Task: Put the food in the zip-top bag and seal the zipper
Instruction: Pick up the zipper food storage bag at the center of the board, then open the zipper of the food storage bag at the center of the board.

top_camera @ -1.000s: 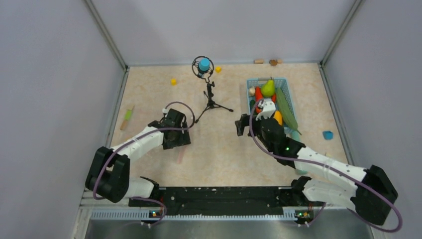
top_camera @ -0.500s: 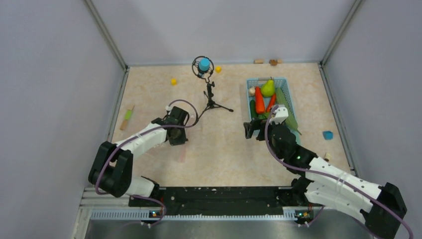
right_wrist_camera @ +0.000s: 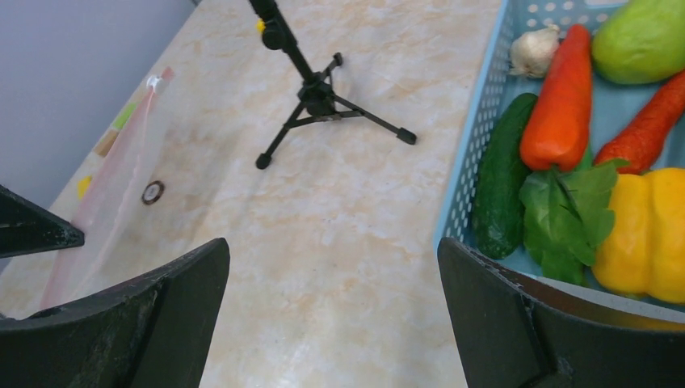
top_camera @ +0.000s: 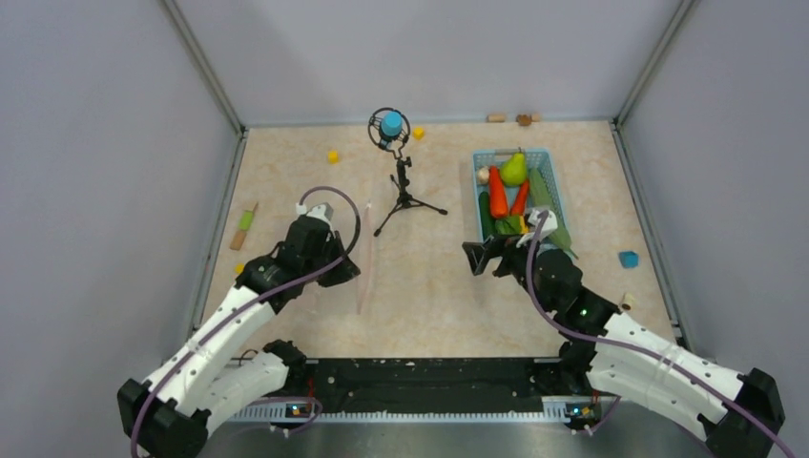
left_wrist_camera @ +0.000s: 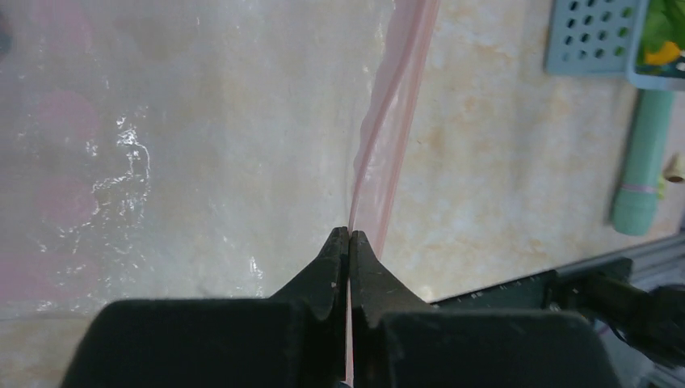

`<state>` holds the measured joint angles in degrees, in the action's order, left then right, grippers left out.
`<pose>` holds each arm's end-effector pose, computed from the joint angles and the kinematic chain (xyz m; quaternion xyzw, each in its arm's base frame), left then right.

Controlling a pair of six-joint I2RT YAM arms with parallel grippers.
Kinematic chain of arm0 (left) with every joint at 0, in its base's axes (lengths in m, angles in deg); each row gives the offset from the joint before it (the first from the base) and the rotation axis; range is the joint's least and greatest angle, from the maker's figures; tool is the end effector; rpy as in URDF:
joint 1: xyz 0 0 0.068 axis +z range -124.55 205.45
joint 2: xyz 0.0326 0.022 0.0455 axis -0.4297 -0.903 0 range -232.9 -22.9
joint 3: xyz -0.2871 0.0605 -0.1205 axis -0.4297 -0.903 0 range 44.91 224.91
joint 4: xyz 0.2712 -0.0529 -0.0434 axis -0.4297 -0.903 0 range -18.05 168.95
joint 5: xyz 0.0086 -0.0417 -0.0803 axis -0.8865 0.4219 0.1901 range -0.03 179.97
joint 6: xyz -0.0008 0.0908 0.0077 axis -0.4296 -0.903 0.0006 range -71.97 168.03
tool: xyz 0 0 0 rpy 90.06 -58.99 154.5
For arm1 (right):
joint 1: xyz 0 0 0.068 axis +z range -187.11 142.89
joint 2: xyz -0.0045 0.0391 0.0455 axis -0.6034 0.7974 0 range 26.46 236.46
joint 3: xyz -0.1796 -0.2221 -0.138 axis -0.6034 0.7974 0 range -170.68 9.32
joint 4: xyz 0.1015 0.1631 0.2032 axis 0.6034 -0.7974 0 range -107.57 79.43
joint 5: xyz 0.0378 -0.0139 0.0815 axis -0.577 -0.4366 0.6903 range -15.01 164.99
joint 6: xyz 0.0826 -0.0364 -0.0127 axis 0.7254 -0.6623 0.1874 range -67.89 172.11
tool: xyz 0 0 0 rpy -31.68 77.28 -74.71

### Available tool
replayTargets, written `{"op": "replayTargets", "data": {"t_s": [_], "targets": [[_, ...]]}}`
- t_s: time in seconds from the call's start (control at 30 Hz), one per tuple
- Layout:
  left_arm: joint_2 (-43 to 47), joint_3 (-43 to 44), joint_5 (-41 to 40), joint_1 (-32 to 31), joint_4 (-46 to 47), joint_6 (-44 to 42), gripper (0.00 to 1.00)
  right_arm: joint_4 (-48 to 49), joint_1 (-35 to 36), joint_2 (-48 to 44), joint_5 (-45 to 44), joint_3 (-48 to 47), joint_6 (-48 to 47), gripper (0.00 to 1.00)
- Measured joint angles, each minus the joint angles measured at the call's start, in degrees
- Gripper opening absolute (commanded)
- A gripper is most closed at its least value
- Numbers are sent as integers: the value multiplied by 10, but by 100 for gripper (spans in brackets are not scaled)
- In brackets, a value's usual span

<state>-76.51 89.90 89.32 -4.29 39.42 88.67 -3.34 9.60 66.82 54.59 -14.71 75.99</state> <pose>0.1832 -0.1036 0.2666 -0.0907 0.9296 -0.2014 0.2949 0.1600 0.1284 0.2735 -0.0357 0.7569 0.2590 0.5990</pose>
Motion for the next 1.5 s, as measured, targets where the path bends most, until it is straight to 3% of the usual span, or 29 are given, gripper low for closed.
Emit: {"op": "replayTargets", "data": {"t_s": [0.2,0.43,0.67,1.0,1.27,1.33,1.5], "targets": [[85,0,68,-12,-30,24,0,44,0,-27,95,17,7,95],[59,-40,121,-55,51,51,0,91,17,64,204,10,34,93],[14,-50,113,-137,112,57,0,84,115,238,180,-57,65,89],[2,-50,67,-188,139,58,0,135,116,278,73,-64,165,84],[1,-42,26,-198,138,60,0,138,116,334,66,-64,207,81],[1,-38,9,-198,134,62,0,140,116,334,66,-64,212,75],[1,-24,-10,-198,125,61,0,144,116,334,68,-64,221,34]]}}
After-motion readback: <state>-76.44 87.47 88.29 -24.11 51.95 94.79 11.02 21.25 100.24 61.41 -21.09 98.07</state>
